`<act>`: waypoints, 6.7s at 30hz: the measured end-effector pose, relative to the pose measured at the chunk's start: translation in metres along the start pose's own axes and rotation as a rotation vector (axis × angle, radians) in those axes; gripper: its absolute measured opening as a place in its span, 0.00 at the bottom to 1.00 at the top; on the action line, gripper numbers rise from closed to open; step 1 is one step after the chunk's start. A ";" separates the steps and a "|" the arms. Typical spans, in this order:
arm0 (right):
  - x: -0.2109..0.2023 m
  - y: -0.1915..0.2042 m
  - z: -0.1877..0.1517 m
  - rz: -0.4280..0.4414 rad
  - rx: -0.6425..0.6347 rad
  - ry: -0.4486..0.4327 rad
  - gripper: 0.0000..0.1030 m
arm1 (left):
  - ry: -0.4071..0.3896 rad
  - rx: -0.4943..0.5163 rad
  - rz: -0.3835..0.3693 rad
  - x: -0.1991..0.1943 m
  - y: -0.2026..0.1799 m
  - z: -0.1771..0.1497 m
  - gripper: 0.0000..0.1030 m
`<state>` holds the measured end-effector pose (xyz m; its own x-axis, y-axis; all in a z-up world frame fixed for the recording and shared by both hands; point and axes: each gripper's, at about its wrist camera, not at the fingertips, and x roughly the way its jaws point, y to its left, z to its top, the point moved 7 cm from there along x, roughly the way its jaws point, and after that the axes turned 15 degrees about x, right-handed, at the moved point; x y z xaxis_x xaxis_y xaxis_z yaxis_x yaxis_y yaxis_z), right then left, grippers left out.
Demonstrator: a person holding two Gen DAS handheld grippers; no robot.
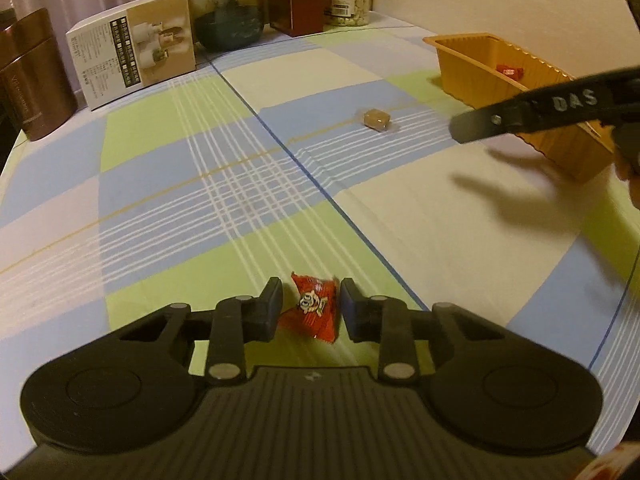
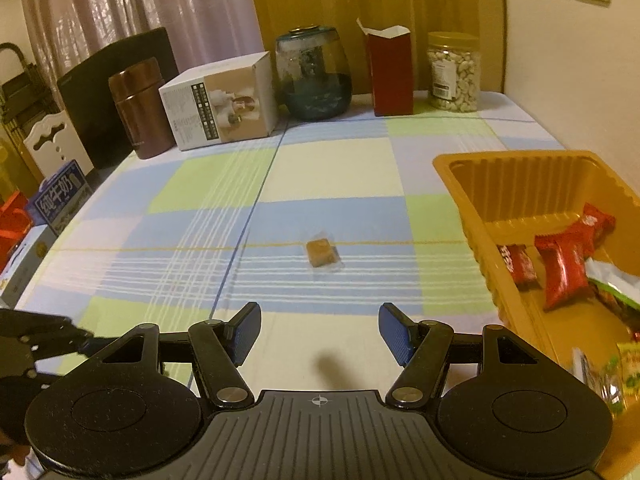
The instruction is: Organize snacks
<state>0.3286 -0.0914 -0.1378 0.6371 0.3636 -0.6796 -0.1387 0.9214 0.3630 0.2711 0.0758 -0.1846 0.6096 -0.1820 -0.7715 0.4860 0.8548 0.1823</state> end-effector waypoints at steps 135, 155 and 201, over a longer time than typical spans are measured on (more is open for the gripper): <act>-0.169 -0.193 0.055 -0.216 0.265 -0.203 0.21 | -0.160 -0.127 -0.176 0.000 -0.186 0.255 0.44; -0.161 -0.179 0.056 -0.182 0.251 -0.190 0.21 | -0.131 -0.187 -0.033 -0.022 -0.144 0.209 0.66; -0.248 -0.133 0.009 -0.200 0.286 -0.191 0.75 | -0.152 -0.202 0.044 -0.133 -0.156 0.152 1.00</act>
<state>0.1958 -0.3051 -0.0123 0.7632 0.1245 -0.6340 0.2018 0.8862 0.4170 0.2095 -0.1069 -0.0172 0.7219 -0.2009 -0.6622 0.3312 0.9405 0.0758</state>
